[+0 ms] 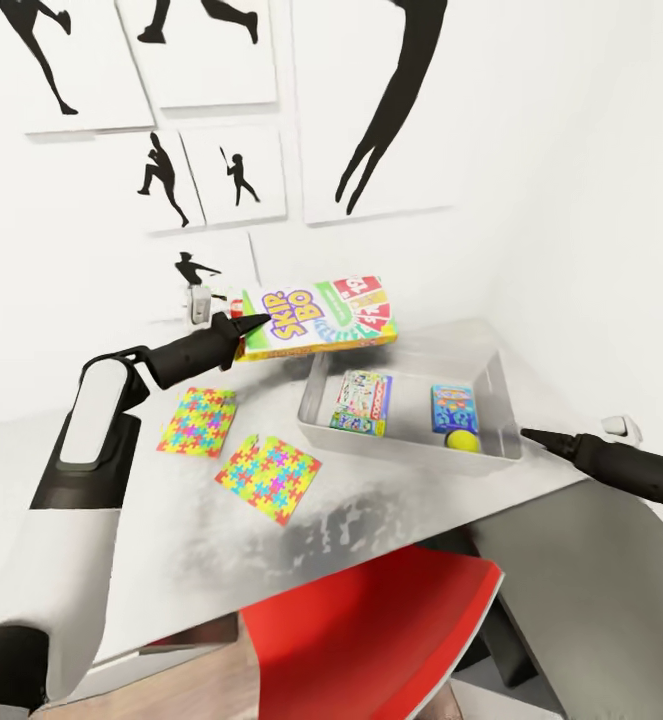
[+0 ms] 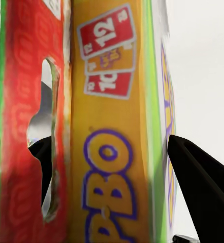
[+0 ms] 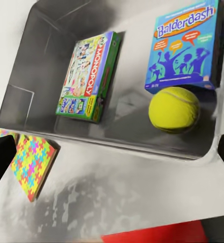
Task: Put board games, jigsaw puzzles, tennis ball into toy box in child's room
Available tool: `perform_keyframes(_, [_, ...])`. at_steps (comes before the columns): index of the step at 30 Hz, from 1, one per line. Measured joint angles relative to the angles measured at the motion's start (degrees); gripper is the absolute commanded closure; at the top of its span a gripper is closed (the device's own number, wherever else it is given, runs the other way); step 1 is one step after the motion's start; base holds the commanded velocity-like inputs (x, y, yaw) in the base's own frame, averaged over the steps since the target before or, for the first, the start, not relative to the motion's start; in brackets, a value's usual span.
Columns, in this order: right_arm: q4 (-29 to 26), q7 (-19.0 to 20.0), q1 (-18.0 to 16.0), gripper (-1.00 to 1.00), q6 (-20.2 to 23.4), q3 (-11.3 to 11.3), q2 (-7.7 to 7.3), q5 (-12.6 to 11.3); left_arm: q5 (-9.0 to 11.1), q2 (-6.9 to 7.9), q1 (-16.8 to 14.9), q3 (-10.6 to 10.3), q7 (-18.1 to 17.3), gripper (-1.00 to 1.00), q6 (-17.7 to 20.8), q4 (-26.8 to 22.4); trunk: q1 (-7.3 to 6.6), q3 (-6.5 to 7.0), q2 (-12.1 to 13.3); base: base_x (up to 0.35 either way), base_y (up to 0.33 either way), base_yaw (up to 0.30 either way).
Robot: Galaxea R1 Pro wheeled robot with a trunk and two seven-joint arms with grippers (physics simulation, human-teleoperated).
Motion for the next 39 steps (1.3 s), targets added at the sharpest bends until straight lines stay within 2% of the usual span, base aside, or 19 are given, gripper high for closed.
perform_keyframes(10, [0.00,-0.02,0.00,-1.00,0.00,0.01,0.06,-0.05,-0.28,-0.12,-0.53,-1.40,-0.59,1.00,0.10,4.67,0.00,0.20,0.00,0.000,0.000,-0.260])
perform_keyframes(18, [0.00,0.00,0.00,-1.00,0.00,0.07,0.07,-0.05,-0.19,-0.26,-0.52,-1.75,-0.41,1.00,-0.16,3.85,0.00,0.37,0.00,0.000,0.000,-0.233])
perform_keyframes(32, [0.01,0.03,-0.02,-1.00,0.01,0.30,0.15,-0.10,-0.31,-0.39,-0.52,-1.93,0.20,1.00,-0.28,3.31,0.00,0.42,0.00,0.000,0.000,-0.045])
perform_keyframes(39, [0.01,0.06,-0.02,-1.00,0.01,0.38,0.14,-0.16,-0.49,-0.33,-2.45,-3.02,0.33,1.00,-0.20,7.33,0.00,0.43,0.00,0.000,0.000,-0.006])
